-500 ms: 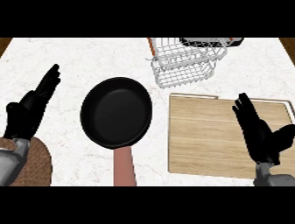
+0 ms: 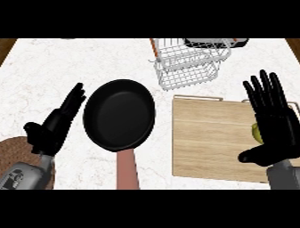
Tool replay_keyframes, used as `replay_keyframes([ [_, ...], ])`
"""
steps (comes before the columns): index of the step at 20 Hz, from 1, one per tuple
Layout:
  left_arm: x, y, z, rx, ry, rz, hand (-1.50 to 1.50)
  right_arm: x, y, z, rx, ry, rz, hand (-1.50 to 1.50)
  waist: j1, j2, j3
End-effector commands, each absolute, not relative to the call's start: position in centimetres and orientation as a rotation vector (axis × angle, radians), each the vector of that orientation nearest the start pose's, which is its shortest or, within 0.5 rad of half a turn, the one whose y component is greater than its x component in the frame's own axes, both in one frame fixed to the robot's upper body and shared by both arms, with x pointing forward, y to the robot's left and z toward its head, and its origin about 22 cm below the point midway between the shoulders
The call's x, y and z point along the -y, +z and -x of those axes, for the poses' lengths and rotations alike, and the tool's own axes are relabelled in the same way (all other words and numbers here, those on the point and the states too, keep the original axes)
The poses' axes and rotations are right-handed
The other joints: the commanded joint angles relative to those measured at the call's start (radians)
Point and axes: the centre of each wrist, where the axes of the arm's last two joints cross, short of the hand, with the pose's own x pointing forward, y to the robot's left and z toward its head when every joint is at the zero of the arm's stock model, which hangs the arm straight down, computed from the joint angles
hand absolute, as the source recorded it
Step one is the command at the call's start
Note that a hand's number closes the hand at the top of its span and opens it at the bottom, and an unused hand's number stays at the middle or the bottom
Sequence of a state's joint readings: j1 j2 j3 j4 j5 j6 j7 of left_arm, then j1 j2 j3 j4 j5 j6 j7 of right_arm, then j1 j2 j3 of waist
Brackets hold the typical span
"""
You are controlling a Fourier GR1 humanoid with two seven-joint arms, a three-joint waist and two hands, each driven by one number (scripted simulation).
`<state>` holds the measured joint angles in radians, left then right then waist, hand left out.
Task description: Pick the lemon from the tray and place it in the tiered basket
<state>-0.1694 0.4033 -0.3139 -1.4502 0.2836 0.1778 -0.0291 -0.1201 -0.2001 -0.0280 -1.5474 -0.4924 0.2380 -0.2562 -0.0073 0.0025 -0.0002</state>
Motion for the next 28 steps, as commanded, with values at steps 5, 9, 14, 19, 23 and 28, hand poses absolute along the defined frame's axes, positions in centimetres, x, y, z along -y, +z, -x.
replay_keyframes([
  [5, -23.8, -1.6, -26.8, 1.521, -0.226, 0.052, 0.0, 34.4, 3.2, -25.1, 2.248, -0.072, -0.554, -1.5, -0.008, 0.001, 0.001],
  [9, -23.3, -1.3, -25.9, 1.539, -0.214, 0.072, 0.0, 40.5, 6.5, -22.3, 2.253, 0.137, -0.286, -1.5, -0.012, -0.004, 0.0],
  [14, -25.1, -1.9, -25.2, 1.523, -0.196, 0.045, 0.0, 45.6, 12.3, -19.8, 2.049, 0.588, 0.141, -1.5, -0.028, -0.005, -0.002],
  [19, -24.2, -1.4, -25.9, 1.526, -0.201, 0.059, 0.0, 47.2, 16.1, -18.0, 1.85, 0.956, 0.41, -1.5, -0.032, -0.006, 0.0],
  [23, -24.0, -1.2, -26.7, 1.527, -0.195, 0.071, 0.0, 45.8, 13.7, -15.0, 1.776, 1.075, 0.398, -1.5, -0.023, -0.006, 0.0],
  [28, -24.9, -2.0, -26.8, 1.548, -0.217, 0.083, 0.0, 44.5, 11.6, -13.8, 1.731, 1.04, 0.469, -1.5, -0.002, -0.003, 0.0],
])
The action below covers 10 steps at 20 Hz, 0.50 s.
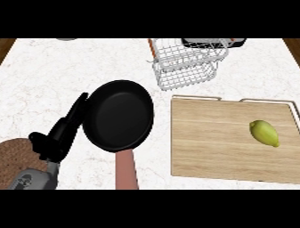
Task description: Pick the lemon from the tray and place it in the tiered basket
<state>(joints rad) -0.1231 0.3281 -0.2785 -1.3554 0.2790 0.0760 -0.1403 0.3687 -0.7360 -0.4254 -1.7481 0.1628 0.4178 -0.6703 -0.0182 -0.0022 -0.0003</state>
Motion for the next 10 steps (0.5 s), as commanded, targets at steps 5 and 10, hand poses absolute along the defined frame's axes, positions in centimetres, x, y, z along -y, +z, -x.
replay_keyframes([
  [5, -25.0, -0.9, -26.1, 1.531, -0.242, 0.091, 0.0, 43.2, 9.7, -13.6, 1.74, 0.947, 0.51, -1.5, 0.016, 0.001, 0.0],
  [10, -23.9, -1.6, -27.3, 1.524, -0.216, 0.083, 0.0, 42.7, 8.7, -16.2, 1.623, 0.959, 0.641, -1.5, 0.02, 0.004, 0.0],
])
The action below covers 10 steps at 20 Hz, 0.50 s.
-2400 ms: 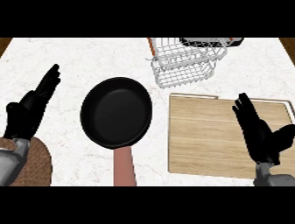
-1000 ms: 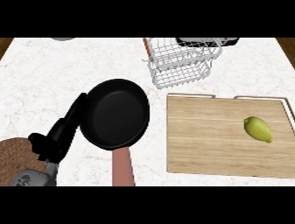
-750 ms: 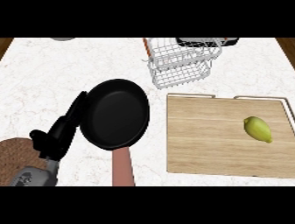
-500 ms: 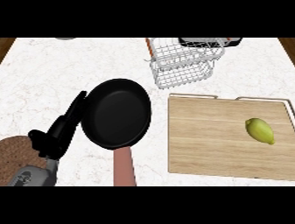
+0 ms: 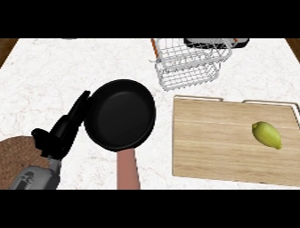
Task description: Pick the lemon from the tray and place it in the tiered basket
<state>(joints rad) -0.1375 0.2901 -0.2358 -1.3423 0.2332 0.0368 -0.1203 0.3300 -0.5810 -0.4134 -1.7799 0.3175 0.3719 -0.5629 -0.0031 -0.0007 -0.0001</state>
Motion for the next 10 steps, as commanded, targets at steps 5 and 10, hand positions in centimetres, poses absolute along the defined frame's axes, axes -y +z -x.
replay_keyframes([
  [5, -24.0, -2.5, -26.3, 1.538, -0.236, 0.079, 0.0, 39.5, 4.6, -17.6, 1.574, 0.952, 0.577, -1.5, 0.005, 0.002, 0.0],
  [10, -22.9, -2.9, -26.6, 1.526, -0.217, 0.084, 0.0, 38.6, 3.8, -19.6, 1.594, 0.928, 0.544, -1.5, 0.002, 0.001, 0.0],
])
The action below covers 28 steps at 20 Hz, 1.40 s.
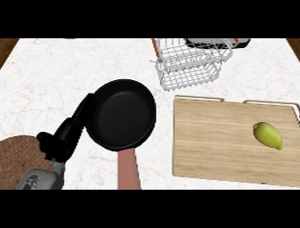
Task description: Pick the lemon from the tray and place it in the tiered basket
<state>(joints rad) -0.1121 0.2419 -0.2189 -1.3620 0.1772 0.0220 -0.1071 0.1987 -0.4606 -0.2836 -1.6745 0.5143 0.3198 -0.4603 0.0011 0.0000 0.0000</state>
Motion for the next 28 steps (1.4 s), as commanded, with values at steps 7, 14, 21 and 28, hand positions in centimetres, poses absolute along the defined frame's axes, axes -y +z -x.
replay_keyframes([
  [7, -23.1, -1.7, -27.0, 1.527, -0.234, 0.092, 0.0, 40.3, 2.2, -20.0, 1.54, 0.893, 0.564, -1.5, -0.002, 0.0, 0.0],
  [14, -21.9, -2.3, -25.9, 1.53, -0.227, 0.067, 0.0, 38.9, -1.6, -22.7, 1.526, 0.931, 0.552, -1.5, 0.004, 0.001, 0.001],
  [21, -23.4, -1.6, -28.1, 1.524, -0.23, 0.077, 0.0, 39.8, -1.3, -23.2, 1.501, 0.943, 0.534, -1.5, -0.002, 0.0, 0.0],
  [28, -22.2, -4.0, -26.1, 1.531, -0.24, 0.075, 0.0, 37.8, -1.7, -25.3, 1.703, 0.837, 0.465, 1.5, 0.001, 0.001, 0.0],
])
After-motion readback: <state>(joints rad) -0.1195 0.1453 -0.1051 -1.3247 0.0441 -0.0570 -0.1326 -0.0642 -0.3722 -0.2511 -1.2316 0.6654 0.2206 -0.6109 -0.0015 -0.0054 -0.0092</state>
